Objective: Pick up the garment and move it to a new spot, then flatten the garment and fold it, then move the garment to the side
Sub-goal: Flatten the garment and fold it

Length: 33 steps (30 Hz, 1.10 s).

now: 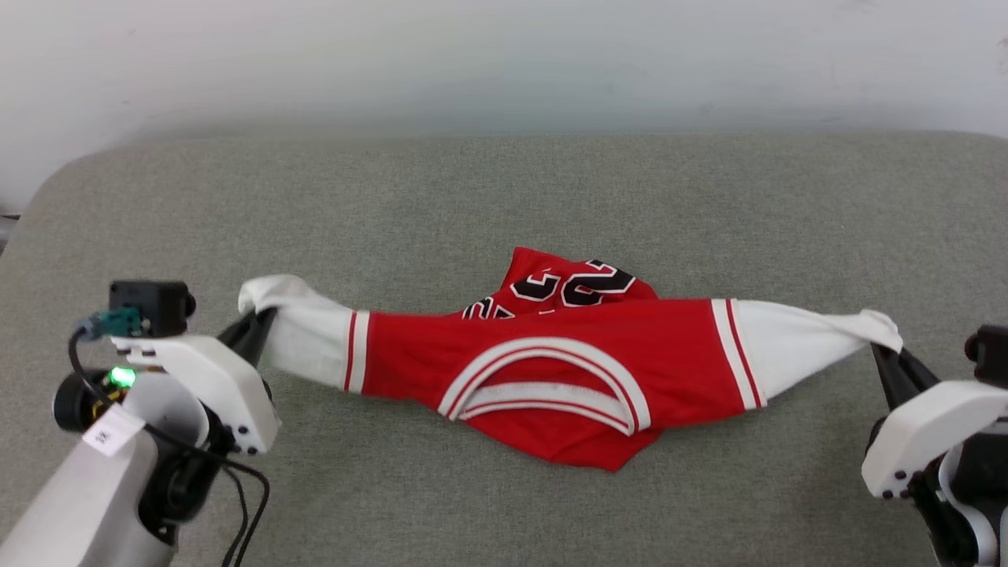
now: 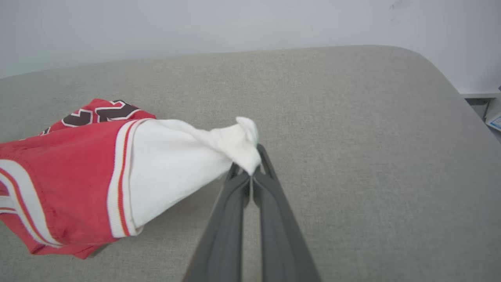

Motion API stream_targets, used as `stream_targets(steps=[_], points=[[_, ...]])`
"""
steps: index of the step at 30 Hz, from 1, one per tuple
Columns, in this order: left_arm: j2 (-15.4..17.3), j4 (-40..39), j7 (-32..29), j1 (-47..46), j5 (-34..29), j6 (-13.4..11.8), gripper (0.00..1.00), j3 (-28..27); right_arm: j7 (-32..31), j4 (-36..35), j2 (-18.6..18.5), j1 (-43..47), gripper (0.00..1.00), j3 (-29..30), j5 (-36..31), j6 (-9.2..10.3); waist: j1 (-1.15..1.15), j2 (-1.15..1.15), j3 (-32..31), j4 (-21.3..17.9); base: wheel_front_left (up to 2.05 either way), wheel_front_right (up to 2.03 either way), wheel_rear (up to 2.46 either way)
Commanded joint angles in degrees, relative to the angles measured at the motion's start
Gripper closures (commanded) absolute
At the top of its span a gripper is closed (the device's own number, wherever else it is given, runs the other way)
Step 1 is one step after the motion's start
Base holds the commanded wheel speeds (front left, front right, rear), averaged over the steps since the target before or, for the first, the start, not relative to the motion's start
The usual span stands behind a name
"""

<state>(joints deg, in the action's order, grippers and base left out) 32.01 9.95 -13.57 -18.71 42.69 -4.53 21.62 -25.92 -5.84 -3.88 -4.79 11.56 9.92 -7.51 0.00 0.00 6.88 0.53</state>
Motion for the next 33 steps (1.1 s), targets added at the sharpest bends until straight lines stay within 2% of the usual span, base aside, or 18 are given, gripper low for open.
stream_targets(steps=[1, 5, 13, 23, 33], points=[[-0.1, -1.0, 1.2, -2.0, 0.1, -0.3, 1.00, -0.9, 0.7, 0.2, -0.4, -1.7, 1.00, -0.3, -0.6, 0.04, 0.00, 0.00, -0.4, 0.2, 0.00, 0.00, 0.00], [0.8, -2.9, 2.1, -6.8, -1.5, -0.4, 1.00, -1.9, 3.2, 2.3, -1.7, -7.7, 1.00, -1.5, -1.5, 0.04, 0.00, 0.00, -0.8, 0.0, 0.00, 0.00, 0.00], [0.0, -2.5, 3.8, -19.8, -4.2, -0.1, 1.00, -2.7, 6.0, 8.5, -4.4, -23.2, 1.00, -5.2, -2.8, 0.04, 0.00, 0.00, 1.8, -0.3, 0.00, 0.00, 0.00], [-3.0, 7.9, 9.4, -40.0, -6.3, 3.6, 1.00, -3.5, 10.2, 18.6, -7.8, -47.4, 1.00, -6.5, -4.2, 0.05, 0.00, 0.00, 10.6, -0.3, 0.00, 0.00, 0.00], [-3.1, 18.0, 15.4, -57.8, -8.7, 7.1, 1.00, -4.3, 15.7, 29.5, -7.6, -70.9, 1.00, -6.6, -7.6, 0.05, 0.00, 0.00, 18.5, -1.6, 0.00, 0.00, 0.00]])
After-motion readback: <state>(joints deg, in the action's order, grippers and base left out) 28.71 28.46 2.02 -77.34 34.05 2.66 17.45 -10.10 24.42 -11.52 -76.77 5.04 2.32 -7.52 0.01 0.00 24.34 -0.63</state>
